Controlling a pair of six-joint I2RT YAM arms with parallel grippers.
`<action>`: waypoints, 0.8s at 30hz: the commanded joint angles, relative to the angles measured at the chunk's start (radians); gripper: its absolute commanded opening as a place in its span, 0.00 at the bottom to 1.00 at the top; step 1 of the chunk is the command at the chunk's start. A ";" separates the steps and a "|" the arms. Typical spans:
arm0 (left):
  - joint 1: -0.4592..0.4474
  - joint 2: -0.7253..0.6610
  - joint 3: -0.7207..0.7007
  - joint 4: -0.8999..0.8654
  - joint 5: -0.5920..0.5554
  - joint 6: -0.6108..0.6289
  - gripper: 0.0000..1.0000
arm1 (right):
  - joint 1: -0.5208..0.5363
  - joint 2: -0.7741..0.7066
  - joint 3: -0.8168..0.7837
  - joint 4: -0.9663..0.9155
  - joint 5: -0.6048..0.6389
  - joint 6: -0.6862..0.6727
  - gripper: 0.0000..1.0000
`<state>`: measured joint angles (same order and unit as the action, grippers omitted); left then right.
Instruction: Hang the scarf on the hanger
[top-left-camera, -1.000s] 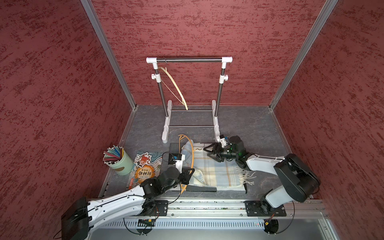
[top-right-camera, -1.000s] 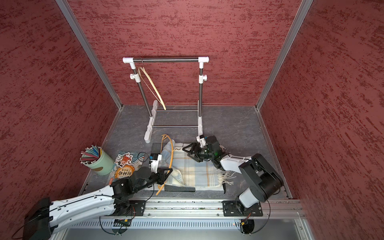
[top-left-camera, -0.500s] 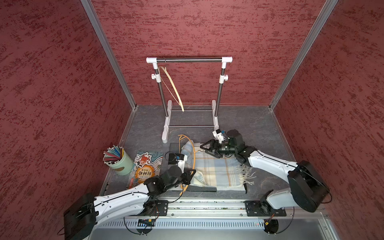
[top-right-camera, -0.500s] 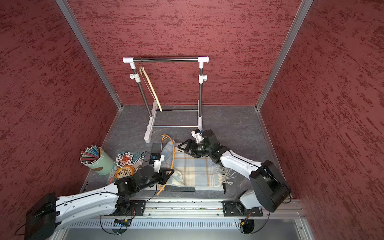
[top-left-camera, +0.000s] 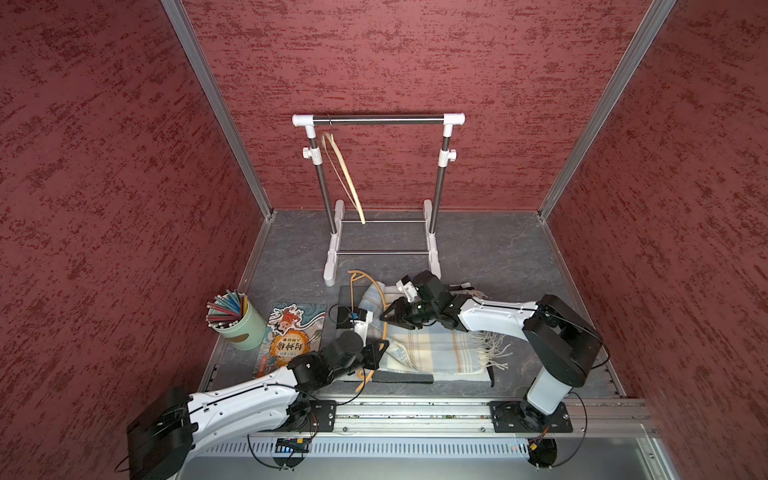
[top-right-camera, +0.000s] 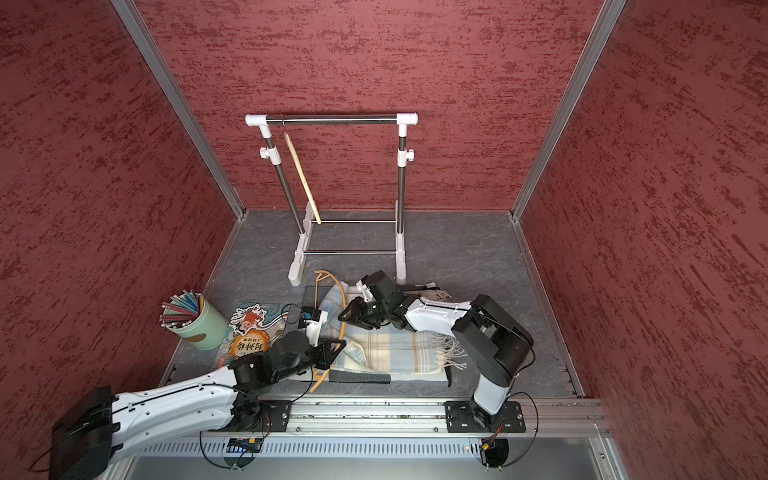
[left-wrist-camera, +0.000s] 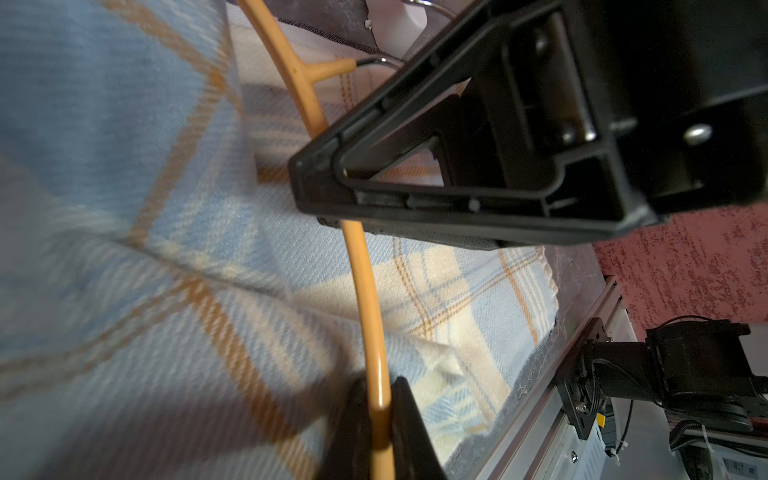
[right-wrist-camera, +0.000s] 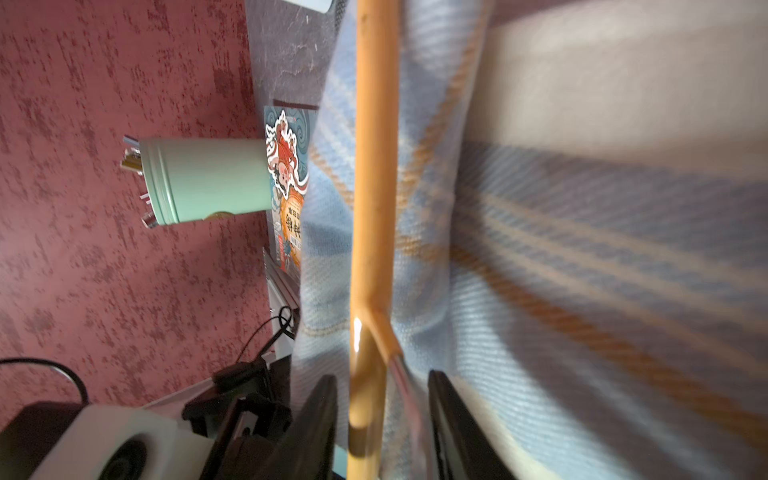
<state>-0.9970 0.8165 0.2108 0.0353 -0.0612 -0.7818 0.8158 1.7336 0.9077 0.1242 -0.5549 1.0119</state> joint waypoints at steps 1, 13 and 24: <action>-0.009 -0.030 0.010 0.085 0.067 0.012 0.00 | 0.014 0.017 0.020 0.038 0.021 0.010 0.25; -0.009 -0.036 0.014 0.083 0.087 0.013 0.00 | 0.014 -0.001 -0.053 0.165 0.027 0.007 0.17; -0.008 -0.138 0.093 -0.149 0.056 0.001 0.69 | 0.003 -0.046 -0.100 0.122 0.079 -0.011 0.00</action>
<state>-1.0019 0.7319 0.2337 -0.0284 -0.0193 -0.7876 0.8227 1.7271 0.8162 0.2672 -0.5209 1.0374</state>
